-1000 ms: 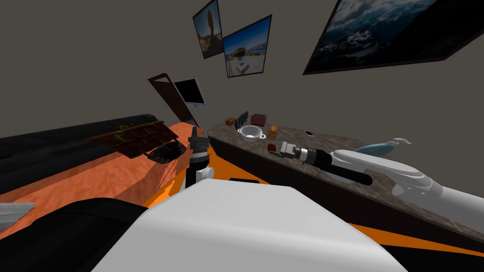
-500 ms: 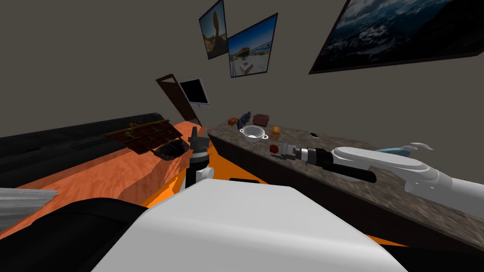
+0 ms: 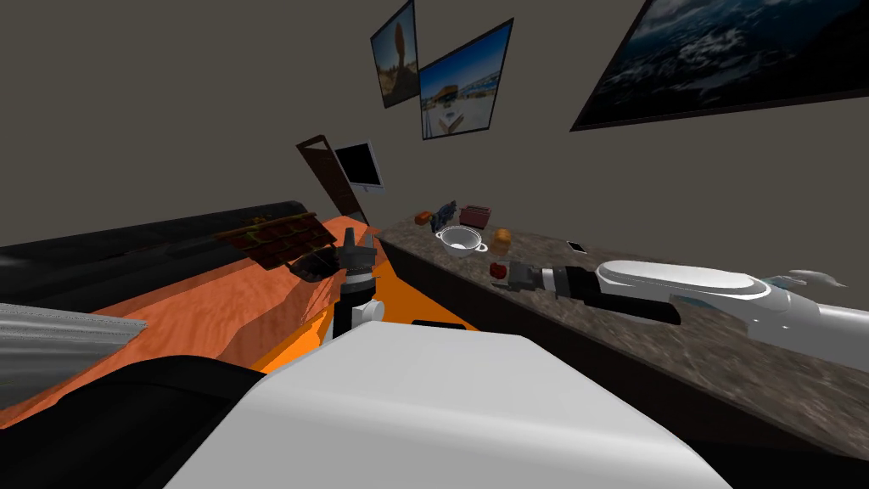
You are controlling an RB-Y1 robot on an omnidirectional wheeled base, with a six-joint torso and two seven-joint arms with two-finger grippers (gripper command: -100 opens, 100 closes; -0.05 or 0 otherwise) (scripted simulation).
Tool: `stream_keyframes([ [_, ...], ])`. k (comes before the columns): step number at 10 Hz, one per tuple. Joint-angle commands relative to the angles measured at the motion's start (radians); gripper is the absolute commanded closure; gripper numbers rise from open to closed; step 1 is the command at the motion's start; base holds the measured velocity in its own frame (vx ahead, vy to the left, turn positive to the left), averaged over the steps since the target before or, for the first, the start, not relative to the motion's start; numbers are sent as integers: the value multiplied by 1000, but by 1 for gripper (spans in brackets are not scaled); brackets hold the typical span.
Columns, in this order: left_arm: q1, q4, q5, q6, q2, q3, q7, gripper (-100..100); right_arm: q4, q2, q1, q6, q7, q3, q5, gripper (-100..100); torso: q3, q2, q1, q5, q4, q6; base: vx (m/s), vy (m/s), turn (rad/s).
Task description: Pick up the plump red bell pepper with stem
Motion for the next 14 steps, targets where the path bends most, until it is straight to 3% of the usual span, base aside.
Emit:
stream_keyframes([
  [1, 0, 0, 0, 0, 0, 0, 0, 0, 1, -35, 31, -1, 11, -24, -6, -100, 0, 0, 0, 0, 0, 0, 7, 1, -7],
  [2, 0, 0, 0, 0, 0, 0, 0, 0, 11, -74, 48, 12, 14, -6, 2, -100, 0, 0, -1, 0, 0, 0, 9, 20, 149],
  [3, 0, 0, 0, 0, 0, 0, 0, 0, 11, -110, 84, 12, 14, -48, -2, -100, 0, 0, 0, 0, 0, -1, 10, 18, 102],
  [4, 0, 0, 0, 0, 0, 0, 0, 0, 11, -110, 48, 12, 14, -6, 2, -100, 0, 0, 0, 0, 0, 0, 7, 6, -1],
  [6, 0, 0, 0, 0, 0, 0, 0, 0, 11, -110, 48, 12, 14, -6, 2, -100, 0, 1, -1, 0, 0, 0, 1, 1, -8],
  [7, 0, 0, 0, 0, 0, 0, 0, 0, 21, -157, 68, 26, 16, 12, 10, -100, 0, 1, -1, -1, 0, 0, 10, 23, 191],
  [8, 0, 0, 0, 0, 0, 0, 0, 0, 21, -182, 27, 26, 48, 53, -61, -100, 0, 0, 0, 0, 0, -1, 13, 20, 91],
  [9, 0, 0, 0, 0, 0, 0, 0, 0, 21, -182, 43, 26, 57, 45, -53, -100, 0, 0, 0, 0, 0, 0, 8, 9, -16],
  [11, 0, 0, 0, 0, 0, 0, 0, 0, 21, -182, 68, 26, 16, 12, 7, -100, 0, 1, -1, -1, 0, 0, 1, 1, -8],
  [14, 0, 0, 0, 0, 0, 0, 0, 0, 41, -286, 112, 58, 14, 52, 27, -100, 0, -1, 0, 0, 0, 0, 19, 28, 152],
])
